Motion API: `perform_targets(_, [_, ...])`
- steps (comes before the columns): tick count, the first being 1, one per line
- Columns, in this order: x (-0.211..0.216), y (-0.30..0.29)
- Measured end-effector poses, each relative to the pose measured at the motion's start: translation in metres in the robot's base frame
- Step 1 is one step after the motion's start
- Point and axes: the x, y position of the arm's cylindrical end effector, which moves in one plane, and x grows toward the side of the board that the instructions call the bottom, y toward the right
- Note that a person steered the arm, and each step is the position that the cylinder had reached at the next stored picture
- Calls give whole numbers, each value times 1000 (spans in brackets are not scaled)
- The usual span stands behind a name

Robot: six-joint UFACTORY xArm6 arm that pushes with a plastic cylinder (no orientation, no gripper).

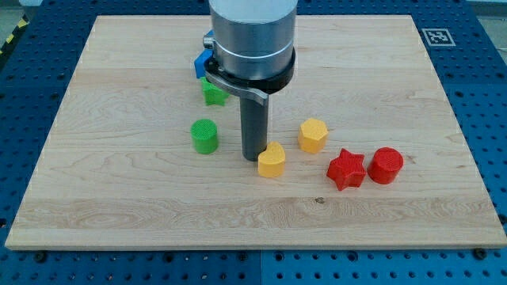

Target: Move the yellow heart towards the bottom center side

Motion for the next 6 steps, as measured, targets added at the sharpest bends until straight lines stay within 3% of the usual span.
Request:
perform_targets(3, [-27,5])
perform_targets(6, [-4,28])
